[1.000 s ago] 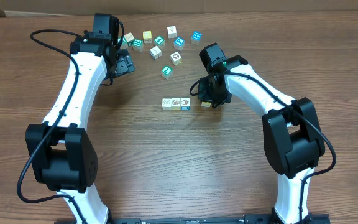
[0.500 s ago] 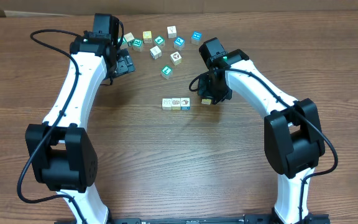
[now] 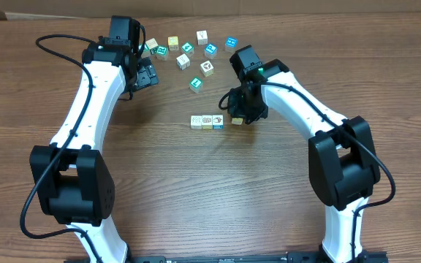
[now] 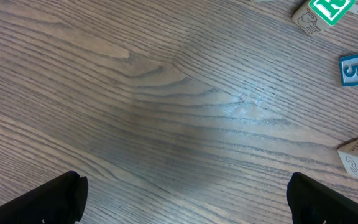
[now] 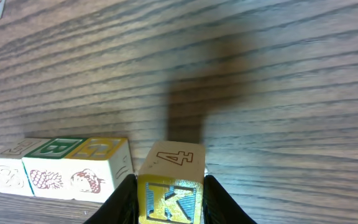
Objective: Form a horizontal line
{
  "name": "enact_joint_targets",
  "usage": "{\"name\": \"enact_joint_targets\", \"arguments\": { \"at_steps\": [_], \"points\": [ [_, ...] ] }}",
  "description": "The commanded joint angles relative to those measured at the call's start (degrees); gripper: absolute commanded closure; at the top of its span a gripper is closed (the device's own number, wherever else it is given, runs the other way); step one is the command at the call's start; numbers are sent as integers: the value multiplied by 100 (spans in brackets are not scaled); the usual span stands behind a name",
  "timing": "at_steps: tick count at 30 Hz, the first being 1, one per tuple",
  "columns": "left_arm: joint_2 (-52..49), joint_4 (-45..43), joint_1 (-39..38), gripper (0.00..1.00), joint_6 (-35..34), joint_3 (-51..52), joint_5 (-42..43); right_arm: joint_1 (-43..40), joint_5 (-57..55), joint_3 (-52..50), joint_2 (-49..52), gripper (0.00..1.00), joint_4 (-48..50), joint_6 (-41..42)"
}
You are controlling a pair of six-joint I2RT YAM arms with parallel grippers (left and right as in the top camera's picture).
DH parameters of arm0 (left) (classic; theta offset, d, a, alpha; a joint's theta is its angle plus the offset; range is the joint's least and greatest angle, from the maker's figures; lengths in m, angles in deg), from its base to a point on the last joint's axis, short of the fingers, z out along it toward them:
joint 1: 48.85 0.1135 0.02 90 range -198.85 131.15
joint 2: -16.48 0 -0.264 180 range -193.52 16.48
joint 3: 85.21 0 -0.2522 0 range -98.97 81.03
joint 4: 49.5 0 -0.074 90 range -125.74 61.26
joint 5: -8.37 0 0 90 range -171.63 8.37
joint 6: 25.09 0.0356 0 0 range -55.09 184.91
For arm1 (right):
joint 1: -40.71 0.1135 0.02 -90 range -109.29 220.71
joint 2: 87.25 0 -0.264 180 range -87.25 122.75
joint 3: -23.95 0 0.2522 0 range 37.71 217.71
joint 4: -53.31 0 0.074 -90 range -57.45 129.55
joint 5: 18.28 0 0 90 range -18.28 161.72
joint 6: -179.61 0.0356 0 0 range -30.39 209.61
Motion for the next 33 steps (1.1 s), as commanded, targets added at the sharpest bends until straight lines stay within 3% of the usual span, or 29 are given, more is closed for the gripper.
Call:
{"name": "enact_joint_targets", "arguments": {
  "at_steps": [1, 33],
  "points": [
    [-74, 11, -13, 0, 7, -136, -76, 74, 28, -44, -227, 73, 44, 4],
    [-74, 9, -13, 0, 7, -136, -76, 175, -247, -507, -216, 72, 564, 26]
  ]
}}
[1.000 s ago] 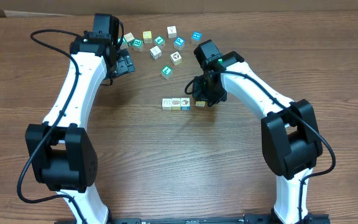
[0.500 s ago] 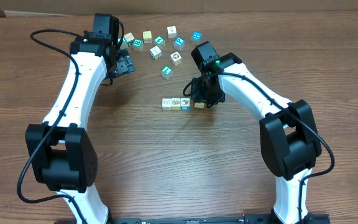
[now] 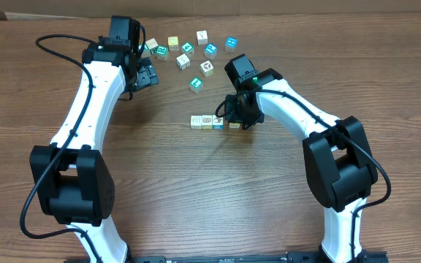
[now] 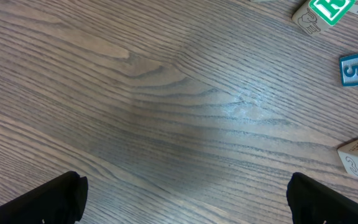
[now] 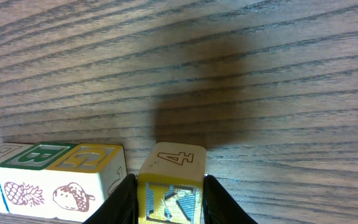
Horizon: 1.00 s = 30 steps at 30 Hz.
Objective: Form a horizontal line
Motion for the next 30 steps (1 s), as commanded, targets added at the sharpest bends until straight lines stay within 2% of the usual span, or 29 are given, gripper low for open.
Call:
{"name": "enact_joint_targets", "arguments": {
  "at_steps": [1, 3, 5, 11, 16, 26, 30],
  "points": [
    [-74, 9, -15, 0, 7, -136, -79, 33, -74, -79, -216, 67, 26, 24],
    [-74, 9, -15, 0, 7, -136, -79, 31, -83, -79, -216, 60, 35, 22],
    [-74, 9, -15, 0, 7, -136, -79, 31, -79, -79, -216, 57, 109, 22],
    [-74, 9, -15, 0, 7, -136, -79, 20, -136, -79, -216, 56, 315, 22],
    [-74, 9, -15, 0, 7, -136, -79, -31, -597, -79, -216, 55, 452, 155],
    [-74, 9, -15, 0, 7, -136, -79, -337, -896, -79, -216, 57, 817, 175],
    [-74, 9, -15, 0, 7, -136, -79, -511, -892, -79, -216, 64, 706, 175]
  ]
}}
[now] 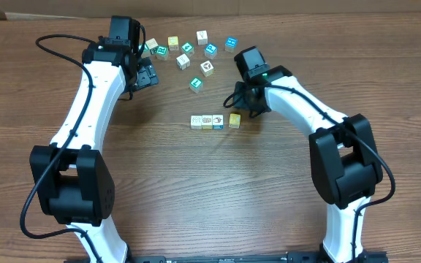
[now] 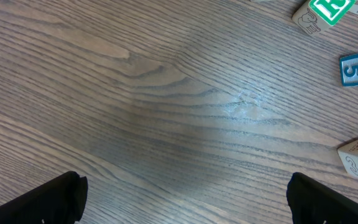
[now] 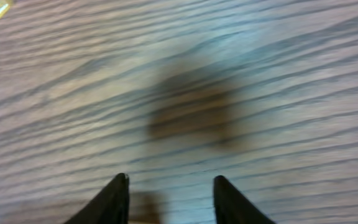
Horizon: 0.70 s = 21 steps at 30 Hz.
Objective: Form a horizontal line
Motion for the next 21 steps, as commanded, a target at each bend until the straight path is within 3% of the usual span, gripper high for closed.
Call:
{"name": "enact_joint_targets", "arguments": {
  "at_steps": [1, 5, 21],
  "points": [
    [-74, 9, -15, 0, 7, -136, -79, -177, -111, -44, -216, 68, -129, 31],
    [-74, 9, -15, 0, 7, -136, -79, -254, -94, -44, -216, 96, -511, 28],
    [-74, 11, -15, 0, 7, -136, -79, 0, 745, -63, -216, 96, -890, 26]
  ]
}}
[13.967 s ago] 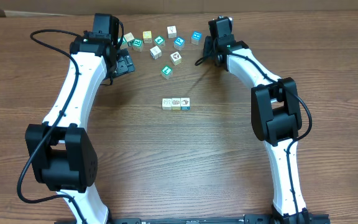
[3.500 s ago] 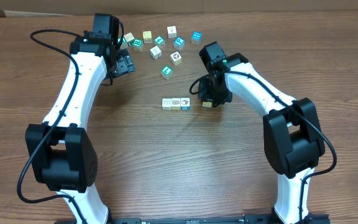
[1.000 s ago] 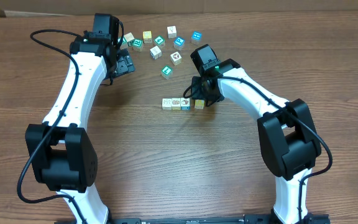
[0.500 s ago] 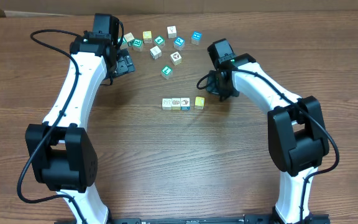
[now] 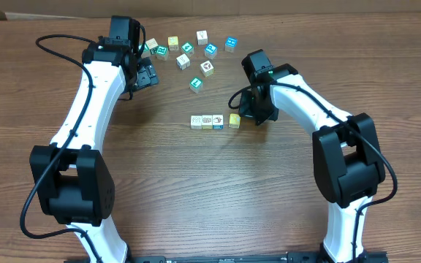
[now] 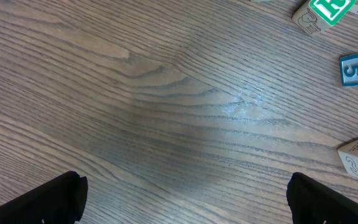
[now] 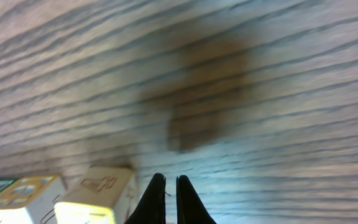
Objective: Form a horizontal line
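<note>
A row of three wooden blocks point(image 5: 206, 121) lies mid-table. The yellow block point(image 5: 234, 120) rests just right of the row, with a small gap. In the right wrist view the yellow block point(image 7: 95, 194) sits left of my right gripper point(image 7: 169, 180), which is shut on nothing. From overhead the right gripper point(image 5: 253, 115) hangs just right of that block. My left gripper point(image 6: 185, 193) is open over bare wood, and overhead shows it point(image 5: 148, 75) at the back left near the loose blocks.
Several loose letter blocks point(image 5: 195, 84) are scattered along the table's far side. The left wrist view shows a green block point(image 6: 325, 9), a blue "5" block point(image 6: 356, 68) and another block at its right edge.
My right gripper was open, behind the yellow block. Now it is shut and sits closer to the block's right side. The left arm has not moved.
My right gripper first held the yellow block to the right of the three-block row. Then it had it down at the row's right end, still shut on it. Later the block stood free with the gripper open behind it. Now the gripper is shut, empty, beside it.
</note>
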{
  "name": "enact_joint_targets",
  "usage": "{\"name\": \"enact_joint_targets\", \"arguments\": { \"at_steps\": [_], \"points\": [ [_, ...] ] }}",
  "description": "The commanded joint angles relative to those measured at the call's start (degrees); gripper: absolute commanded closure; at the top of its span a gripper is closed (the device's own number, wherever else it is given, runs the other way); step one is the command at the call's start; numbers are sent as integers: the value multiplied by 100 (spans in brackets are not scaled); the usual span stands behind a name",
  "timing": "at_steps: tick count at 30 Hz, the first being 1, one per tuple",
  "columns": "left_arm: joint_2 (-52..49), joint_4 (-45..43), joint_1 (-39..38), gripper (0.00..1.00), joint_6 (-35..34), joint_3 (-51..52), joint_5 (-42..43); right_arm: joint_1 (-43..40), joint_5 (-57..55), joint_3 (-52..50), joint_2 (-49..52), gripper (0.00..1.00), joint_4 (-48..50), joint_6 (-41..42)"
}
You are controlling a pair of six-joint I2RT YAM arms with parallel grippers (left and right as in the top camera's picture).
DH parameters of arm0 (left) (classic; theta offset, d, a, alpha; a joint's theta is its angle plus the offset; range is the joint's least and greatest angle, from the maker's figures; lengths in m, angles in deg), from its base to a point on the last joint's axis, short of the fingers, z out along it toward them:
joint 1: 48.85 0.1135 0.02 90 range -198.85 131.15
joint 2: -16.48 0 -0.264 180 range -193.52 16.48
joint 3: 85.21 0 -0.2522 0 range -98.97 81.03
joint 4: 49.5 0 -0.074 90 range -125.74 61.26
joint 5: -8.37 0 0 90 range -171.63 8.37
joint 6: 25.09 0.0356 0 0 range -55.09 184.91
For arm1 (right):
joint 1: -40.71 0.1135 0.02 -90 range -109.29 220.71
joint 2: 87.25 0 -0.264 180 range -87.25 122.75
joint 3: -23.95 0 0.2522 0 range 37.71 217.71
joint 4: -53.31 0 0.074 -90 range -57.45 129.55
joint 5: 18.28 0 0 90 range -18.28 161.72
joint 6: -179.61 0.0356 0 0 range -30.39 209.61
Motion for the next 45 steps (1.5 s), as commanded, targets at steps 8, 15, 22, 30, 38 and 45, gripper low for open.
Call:
{"name": "enact_joint_targets", "arguments": {
  "at_steps": [8, 15, 22, 30, 38, 45],
  "points": [
    [-74, 9, -15, 0, 7, -136, -76, 197, 142, -50, -216, 96, 20, 22],
    [-74, 9, -15, 0, 7, -136, -76, 199, 24, -50, -216, 96, 26, 20],
    [-74, 9, -15, 0, 7, -136, -76, 201, 348, -50, -216, 96, 24, 17],
    [-74, 9, -15, 0, 7, -136, -76, 203, 590, -50, -216, 96, 44, 20],
    [-74, 9, -15, 0, 7, -136, -76, 210, 678, -50, -216, 96, 90, 17],
    [-74, 9, -15, 0, 7, -136, -76, 210, 675, -50, -216, 96, 96, -9]
  ]
}}
